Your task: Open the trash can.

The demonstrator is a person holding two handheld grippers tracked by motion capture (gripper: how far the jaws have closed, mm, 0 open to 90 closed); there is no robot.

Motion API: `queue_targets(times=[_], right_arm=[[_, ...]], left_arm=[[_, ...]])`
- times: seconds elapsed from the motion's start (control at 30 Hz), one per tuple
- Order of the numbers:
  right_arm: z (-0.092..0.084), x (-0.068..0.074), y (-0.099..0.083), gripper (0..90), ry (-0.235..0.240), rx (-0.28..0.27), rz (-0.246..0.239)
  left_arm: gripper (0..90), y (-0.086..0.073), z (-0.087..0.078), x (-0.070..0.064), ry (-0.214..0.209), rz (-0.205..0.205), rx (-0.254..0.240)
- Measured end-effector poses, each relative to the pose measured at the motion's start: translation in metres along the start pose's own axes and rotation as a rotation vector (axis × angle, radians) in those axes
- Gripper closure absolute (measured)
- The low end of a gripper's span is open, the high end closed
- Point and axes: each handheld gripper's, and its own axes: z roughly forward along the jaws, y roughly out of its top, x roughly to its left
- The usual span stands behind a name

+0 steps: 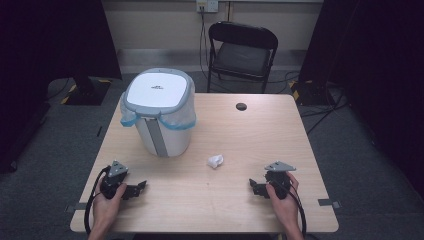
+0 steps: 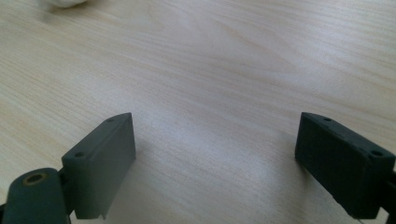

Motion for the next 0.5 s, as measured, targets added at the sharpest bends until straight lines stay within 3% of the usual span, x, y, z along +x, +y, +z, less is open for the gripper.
queue_targets(times=[0.37, 0.5], right_arm=[[0.001, 0.005, 0.001, 13.0, -0.005, -0.007, -0.004], [0.004, 0.014, 0.013, 13.2, 0.02, -0.018, -0.042]], left_arm=[[16.4, -0.002, -0.003, -0.004, 0.035, -0.031, -0.004], [21.8, 0.001, -0.003, 0.002, 0.023, -0.086, -0.031]])
